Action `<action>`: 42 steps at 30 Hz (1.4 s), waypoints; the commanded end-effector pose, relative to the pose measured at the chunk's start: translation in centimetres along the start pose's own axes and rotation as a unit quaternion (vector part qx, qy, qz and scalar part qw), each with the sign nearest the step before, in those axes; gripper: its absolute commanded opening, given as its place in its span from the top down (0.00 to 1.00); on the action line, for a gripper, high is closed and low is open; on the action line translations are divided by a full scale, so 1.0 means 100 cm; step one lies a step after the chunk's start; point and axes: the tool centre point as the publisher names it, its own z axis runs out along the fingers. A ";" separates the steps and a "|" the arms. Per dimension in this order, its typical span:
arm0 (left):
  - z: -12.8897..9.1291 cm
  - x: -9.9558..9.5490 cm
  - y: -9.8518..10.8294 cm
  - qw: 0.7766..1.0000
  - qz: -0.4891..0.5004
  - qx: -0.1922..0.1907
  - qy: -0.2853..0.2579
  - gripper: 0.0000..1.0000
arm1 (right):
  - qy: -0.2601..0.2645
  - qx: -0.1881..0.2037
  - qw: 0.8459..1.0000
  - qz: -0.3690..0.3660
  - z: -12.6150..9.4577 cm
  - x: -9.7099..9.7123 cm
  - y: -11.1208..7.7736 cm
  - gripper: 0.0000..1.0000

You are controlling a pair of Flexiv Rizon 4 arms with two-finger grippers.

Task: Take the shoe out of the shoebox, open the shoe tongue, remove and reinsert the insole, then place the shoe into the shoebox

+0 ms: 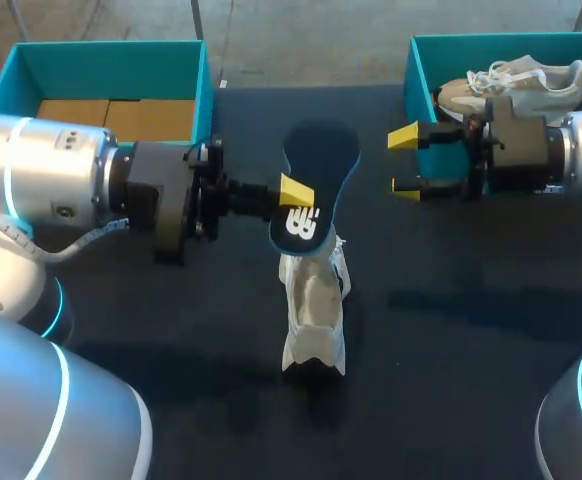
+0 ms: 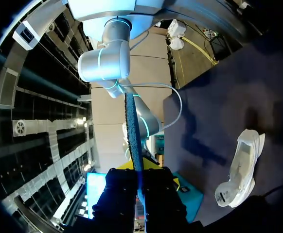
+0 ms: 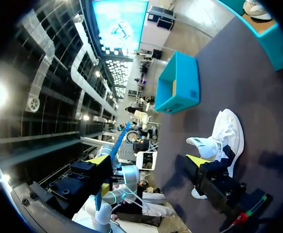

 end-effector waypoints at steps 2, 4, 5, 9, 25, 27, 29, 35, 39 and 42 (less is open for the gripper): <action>0.000 0.000 -0.001 1.000 0.001 -0.001 -0.001 1.00 | 0.000 -0.001 1.000 0.000 0.002 -0.001 0.000 0.00; 0.000 0.000 -0.001 1.000 0.001 -0.001 -0.001 1.00 | 0.000 -0.001 1.000 0.000 0.002 -0.001 0.000 0.00; 0.000 0.000 -0.001 1.000 0.001 -0.001 -0.001 1.00 | 0.000 -0.001 1.000 0.000 0.002 -0.001 0.000 0.00; -0.004 0.009 0.000 1.000 -0.008 -0.003 -0.011 1.00 | 0.000 -0.001 1.000 0.000 0.002 -0.001 0.000 0.00; -0.009 0.053 0.033 0.991 0.133 -0.029 -0.002 1.00 | 0.042 0.015 0.999 0.011 0.011 0.014 0.000 0.00; -0.005 0.060 0.037 0.988 0.153 -0.032 0.011 1.00 | 0.051 0.019 0.998 0.011 0.015 0.017 -0.003 0.00; -0.001 0.066 0.040 0.988 0.148 -0.043 0.012 1.00 | 0.056 0.023 0.998 0.016 0.018 0.018 -0.005 0.00; 0.014 0.072 0.047 0.985 0.163 -0.052 0.005 1.00 | 0.064 0.033 0.997 0.024 0.029 0.013 -0.008 0.12; 0.024 0.074 0.049 0.982 0.182 -0.050 0.002 1.00 | 0.065 0.038 0.997 0.023 0.031 0.012 -0.008 0.24; 0.030 0.075 0.051 0.980 0.190 -0.051 -0.003 1.00 | 0.066 0.041 0.997 0.022 0.033 0.015 -0.008 0.34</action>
